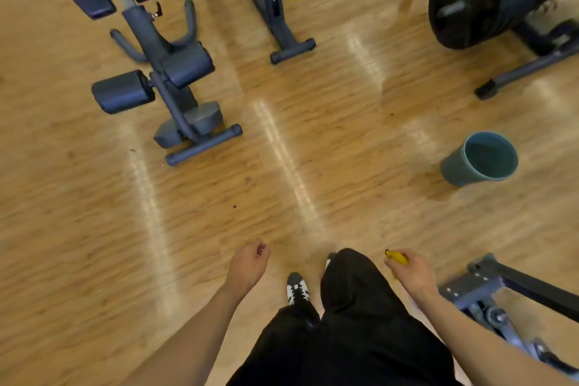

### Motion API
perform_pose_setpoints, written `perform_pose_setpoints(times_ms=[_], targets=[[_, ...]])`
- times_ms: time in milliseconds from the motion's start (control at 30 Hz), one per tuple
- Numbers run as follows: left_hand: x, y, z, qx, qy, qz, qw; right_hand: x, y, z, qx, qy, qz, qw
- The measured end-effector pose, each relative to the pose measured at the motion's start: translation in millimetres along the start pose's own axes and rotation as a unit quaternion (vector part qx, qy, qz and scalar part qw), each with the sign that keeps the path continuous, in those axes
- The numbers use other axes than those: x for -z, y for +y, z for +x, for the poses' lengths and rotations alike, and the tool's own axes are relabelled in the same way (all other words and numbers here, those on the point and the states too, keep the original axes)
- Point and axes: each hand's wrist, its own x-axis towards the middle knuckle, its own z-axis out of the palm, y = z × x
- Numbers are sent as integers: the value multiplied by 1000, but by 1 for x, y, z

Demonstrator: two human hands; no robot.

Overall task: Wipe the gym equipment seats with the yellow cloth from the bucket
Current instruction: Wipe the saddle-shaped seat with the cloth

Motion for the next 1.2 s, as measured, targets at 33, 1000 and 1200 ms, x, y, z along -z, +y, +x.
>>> perform_pose_setpoints(times_ms=[33, 1000, 1200], targets=[[11, 11, 20, -1, -5, 5, 1000, 4, -20, 19, -4, 1, 9, 1000], [289, 447, 611, -1, -61, -33, 998, 190, -599, 525, -63, 36, 115, 991], [356, 529, 728, -18, -64, -8, 998, 206, -715, 621, -67, 30, 146, 987]])
